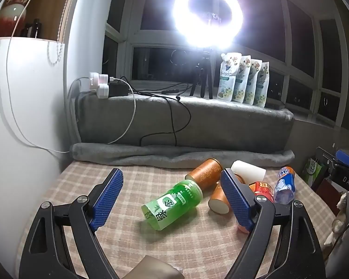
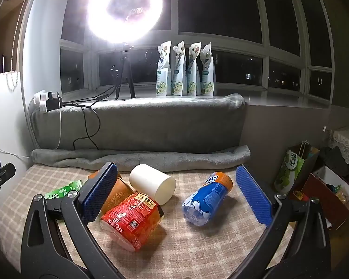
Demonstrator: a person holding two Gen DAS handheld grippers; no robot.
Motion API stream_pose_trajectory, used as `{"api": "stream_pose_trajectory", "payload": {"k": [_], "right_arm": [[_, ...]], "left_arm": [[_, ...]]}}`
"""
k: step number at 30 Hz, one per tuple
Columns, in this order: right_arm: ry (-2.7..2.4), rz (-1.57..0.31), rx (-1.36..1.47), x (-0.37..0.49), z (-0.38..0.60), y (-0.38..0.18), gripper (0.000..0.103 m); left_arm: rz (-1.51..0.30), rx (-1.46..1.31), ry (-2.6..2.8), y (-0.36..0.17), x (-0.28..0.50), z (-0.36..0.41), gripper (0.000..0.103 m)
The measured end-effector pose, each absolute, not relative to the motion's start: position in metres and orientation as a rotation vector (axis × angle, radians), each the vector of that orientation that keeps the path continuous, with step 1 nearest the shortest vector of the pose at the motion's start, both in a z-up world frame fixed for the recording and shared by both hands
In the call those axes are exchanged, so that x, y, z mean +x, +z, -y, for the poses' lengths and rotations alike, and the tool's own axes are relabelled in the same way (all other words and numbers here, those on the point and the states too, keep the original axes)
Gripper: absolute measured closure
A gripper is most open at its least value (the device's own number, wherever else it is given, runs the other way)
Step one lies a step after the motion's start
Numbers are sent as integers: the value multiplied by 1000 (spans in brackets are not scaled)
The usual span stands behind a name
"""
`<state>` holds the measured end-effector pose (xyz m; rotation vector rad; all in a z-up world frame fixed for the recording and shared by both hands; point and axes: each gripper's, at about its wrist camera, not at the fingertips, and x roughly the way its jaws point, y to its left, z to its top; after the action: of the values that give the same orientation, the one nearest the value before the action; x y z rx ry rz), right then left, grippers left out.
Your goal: Flip cup upright
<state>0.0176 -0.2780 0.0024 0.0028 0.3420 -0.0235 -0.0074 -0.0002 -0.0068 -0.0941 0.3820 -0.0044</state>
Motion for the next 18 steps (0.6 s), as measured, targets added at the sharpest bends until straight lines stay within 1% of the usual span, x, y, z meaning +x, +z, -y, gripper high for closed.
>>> {"api": "stream_pose_trajectory", "payload": {"k": [18], "right_arm": [[7,-341,-4,19,268,2,0]], "left_arm": [[-384,-99,-3,-7,-9,0,17]]}}
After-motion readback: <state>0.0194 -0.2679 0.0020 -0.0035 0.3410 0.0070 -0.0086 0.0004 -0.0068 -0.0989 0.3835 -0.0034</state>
